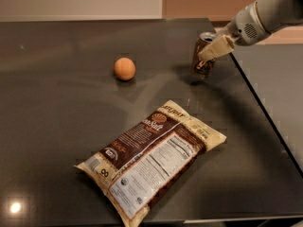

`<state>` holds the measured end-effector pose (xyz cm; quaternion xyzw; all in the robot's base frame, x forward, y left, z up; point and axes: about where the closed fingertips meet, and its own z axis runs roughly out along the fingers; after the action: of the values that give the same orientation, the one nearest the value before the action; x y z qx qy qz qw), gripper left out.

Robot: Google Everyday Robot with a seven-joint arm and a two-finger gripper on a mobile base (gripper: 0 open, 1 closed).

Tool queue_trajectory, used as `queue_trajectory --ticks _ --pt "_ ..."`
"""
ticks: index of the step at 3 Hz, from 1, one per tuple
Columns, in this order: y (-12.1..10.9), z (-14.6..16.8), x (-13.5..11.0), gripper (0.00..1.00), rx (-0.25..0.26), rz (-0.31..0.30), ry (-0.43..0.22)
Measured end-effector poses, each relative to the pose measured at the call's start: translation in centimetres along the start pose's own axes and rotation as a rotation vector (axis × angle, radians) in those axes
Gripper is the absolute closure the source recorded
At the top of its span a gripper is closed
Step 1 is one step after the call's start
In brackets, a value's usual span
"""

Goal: Move orange can near brown chip bag

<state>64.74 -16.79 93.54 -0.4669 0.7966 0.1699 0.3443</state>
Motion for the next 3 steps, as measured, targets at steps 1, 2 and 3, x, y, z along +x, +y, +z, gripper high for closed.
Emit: queue_trajectory --ticks 1,2,3 --pt "4.7 -1.7 1.0 1.0 -0.063 -0.051 0.016" --pt "8.2 -2.6 2.5 1.0 -0.107 -0.079 0.036" --pt "10.8 -3.3 3.8 0.87 -0.129 -0.099 0.05"
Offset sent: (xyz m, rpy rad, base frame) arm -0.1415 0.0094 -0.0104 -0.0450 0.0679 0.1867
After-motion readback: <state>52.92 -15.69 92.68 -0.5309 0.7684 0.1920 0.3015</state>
